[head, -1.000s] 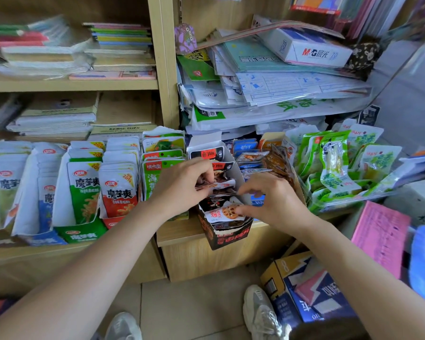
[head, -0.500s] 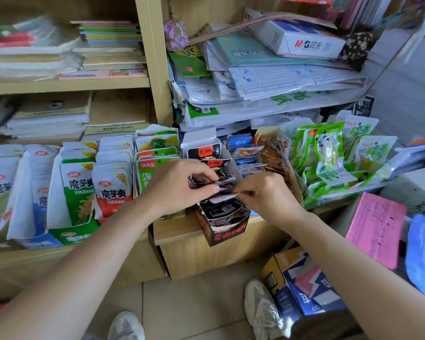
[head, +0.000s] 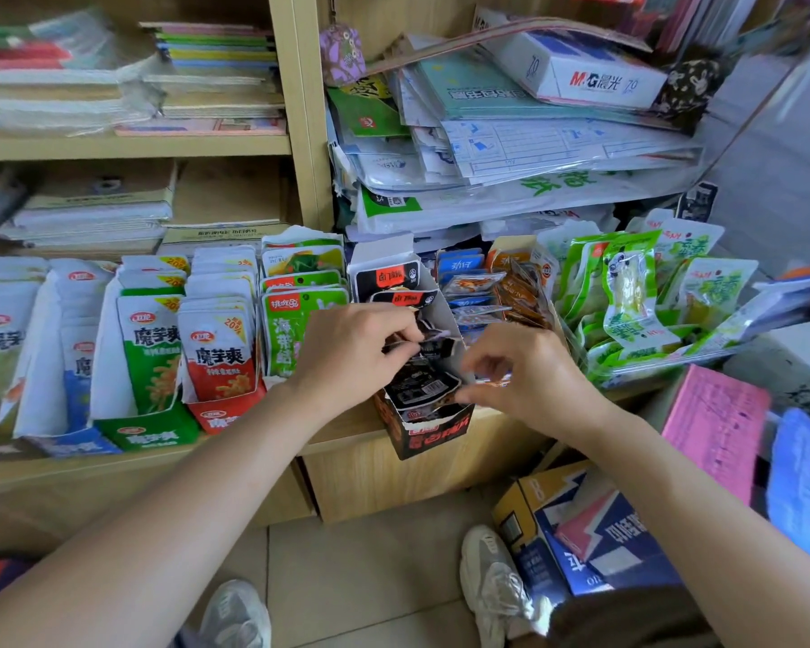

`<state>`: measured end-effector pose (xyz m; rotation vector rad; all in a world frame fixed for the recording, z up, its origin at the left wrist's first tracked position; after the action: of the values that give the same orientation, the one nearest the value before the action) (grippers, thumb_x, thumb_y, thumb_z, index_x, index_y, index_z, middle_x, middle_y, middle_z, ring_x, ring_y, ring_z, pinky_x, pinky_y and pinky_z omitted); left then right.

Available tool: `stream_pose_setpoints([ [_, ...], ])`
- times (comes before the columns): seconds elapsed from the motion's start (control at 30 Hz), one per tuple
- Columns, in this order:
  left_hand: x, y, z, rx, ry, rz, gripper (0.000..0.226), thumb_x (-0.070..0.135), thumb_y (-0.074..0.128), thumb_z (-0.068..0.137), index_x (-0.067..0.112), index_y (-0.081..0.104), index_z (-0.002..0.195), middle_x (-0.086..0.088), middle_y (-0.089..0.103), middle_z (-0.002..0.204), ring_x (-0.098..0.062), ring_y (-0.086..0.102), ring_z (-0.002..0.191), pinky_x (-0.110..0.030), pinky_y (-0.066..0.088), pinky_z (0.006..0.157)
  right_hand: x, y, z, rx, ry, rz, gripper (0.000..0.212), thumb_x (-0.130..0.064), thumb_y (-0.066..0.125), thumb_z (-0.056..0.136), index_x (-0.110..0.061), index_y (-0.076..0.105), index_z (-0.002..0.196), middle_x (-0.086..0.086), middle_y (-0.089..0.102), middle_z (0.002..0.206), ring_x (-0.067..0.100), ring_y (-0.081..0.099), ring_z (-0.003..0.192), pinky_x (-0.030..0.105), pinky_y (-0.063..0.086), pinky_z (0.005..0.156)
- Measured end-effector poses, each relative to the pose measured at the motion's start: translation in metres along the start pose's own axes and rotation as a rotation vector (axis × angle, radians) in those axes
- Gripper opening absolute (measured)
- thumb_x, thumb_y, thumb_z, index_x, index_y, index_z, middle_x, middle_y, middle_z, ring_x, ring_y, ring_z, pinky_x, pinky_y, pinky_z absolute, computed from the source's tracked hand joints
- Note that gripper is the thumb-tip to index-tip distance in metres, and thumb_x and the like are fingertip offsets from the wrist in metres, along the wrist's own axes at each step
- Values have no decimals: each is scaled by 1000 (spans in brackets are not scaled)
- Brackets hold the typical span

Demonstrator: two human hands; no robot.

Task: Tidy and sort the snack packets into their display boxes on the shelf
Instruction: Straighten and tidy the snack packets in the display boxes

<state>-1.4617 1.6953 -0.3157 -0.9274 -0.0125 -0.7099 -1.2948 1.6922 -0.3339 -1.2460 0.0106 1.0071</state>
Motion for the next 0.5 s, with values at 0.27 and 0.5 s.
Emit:
stream_pose_setpoints([
  [0.27, -21, -20, 5, 227, -144, 52, 6, 28, 78, 85, 29, 74, 80, 22, 72, 81, 1, 51, 58, -19, 32, 47, 3, 36, 5, -201, -55, -139, 24, -27, 84, 78, -21, 79, 102, -9, 74, 91, 15, 48, 89, 35, 49, 74],
  [0.5, -33, -31, 17, 382, -218, 80, 5, 29, 75, 88, 29, 76, 83, 19, 73, 80, 2, 53, 59, -22, 36, 43, -2, 35, 9, -192, -59, -157, 26, -20, 76, 86, -20, 76, 112, -10, 73, 102, 7, 49, 90, 33, 51, 82],
])
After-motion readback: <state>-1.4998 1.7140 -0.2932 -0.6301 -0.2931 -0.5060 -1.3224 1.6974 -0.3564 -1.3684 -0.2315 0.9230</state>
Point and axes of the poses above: each hand's wrist, its own z-axis towards the middle knuckle, its own y-axis out of the palm, x = y × z, the point moved 9 cm from there along z, towards the middle knuckle
